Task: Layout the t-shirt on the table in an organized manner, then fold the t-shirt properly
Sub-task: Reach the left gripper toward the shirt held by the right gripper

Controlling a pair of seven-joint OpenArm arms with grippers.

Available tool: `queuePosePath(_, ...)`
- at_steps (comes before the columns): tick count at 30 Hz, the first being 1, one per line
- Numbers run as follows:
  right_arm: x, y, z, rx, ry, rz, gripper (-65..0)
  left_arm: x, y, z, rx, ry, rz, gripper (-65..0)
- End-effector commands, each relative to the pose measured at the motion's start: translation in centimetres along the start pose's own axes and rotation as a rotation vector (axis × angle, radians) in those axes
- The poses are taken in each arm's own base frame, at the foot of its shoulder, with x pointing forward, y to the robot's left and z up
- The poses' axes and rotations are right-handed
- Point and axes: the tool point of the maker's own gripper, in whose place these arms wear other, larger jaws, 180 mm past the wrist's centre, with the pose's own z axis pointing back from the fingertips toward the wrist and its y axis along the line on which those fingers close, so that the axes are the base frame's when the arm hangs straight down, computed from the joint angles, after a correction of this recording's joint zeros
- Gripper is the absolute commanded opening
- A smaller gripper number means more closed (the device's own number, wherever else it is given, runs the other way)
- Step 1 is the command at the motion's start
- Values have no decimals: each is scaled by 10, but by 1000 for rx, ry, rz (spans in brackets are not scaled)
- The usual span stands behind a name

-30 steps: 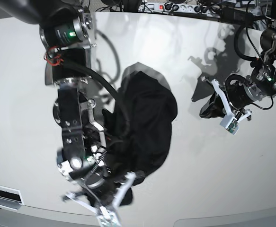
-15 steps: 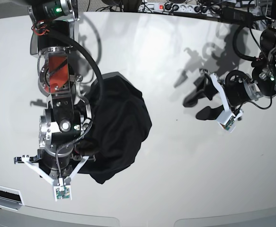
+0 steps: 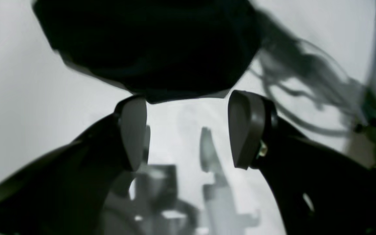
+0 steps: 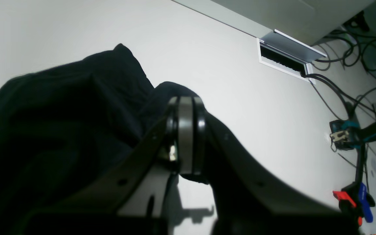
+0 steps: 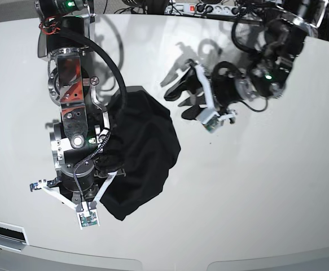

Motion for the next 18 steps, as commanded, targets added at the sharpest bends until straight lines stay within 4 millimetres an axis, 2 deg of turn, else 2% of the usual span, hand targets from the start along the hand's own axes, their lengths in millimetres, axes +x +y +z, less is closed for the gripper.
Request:
queuePosePath(1, 21, -10, 1, -26, -66, -1, -650, 18, 1, -5, -13, -51, -20, -251)
queuePosePath(5, 19, -15, 0, -33, -63, 10, -650, 9, -1, -32, -39, -20, 15, -251)
queuePosePath(9, 13, -14, 1, -31, -49, 15, -650, 6, 16, -56, -8, -13, 49, -251)
queuePosePath(15, 8, -10, 1, -6, -43, 11, -650, 6, 31, -86, -8, -2, 127, -253)
queuePosePath(17, 7, -8, 1, 6, -41, 9, -650, 6, 38, -93, 18, -13, 157, -318)
queuePosePath(18, 7, -7, 1, 13, -40, 17, -650, 7, 43, -96, 45, -15, 173, -387)
